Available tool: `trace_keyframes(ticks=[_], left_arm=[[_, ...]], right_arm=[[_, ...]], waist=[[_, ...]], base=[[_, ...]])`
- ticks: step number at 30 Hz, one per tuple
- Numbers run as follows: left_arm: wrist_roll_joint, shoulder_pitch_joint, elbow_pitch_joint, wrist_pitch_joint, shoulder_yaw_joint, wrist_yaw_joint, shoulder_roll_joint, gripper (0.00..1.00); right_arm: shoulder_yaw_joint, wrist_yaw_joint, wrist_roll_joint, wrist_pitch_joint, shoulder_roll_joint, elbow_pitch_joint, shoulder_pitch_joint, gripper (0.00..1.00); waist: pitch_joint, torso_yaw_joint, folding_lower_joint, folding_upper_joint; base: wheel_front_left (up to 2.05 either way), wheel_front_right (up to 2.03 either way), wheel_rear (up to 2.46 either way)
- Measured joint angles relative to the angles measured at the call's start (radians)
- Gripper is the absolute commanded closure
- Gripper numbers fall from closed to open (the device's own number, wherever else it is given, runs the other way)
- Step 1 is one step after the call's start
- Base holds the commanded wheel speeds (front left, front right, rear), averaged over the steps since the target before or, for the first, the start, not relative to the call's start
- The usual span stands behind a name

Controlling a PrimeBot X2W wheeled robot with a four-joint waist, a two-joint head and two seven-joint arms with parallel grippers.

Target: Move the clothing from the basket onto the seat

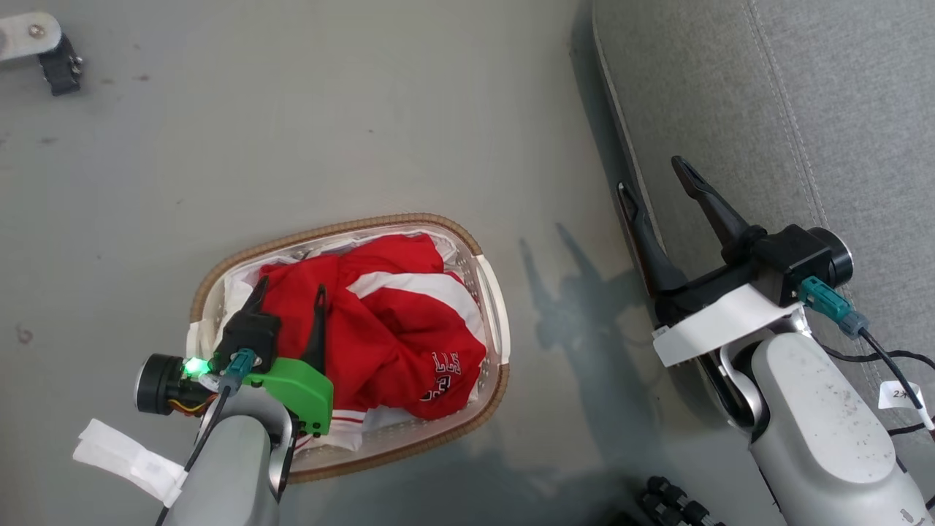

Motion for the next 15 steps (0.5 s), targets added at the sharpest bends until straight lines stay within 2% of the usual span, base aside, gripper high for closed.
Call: trace_keyframes(ticks=[10, 15], left_arm=[[-0.020, -0.048, 0.170, 0.000, 0.024, 0.036, 0.001, 0.00], [-0.025, -0.078, 0.300, 0.000, 0.036, 0.078, 0.002, 0.00]], right_arm=[[0.006, 0.000, 0.001, 0.000, -0.007, 0.009, -0.009, 0.00], [0.004, 0.000, 0.002, 0.000, -0.009, 0.012, -0.008, 0.00]], waist=[[0.110, -0.041, -0.0001, 0.0000], [0.143, -0.049, -0.0001, 0.0000]], base=[[0.00, 0.00, 0.00], [0.00, 0.00, 0.00]])
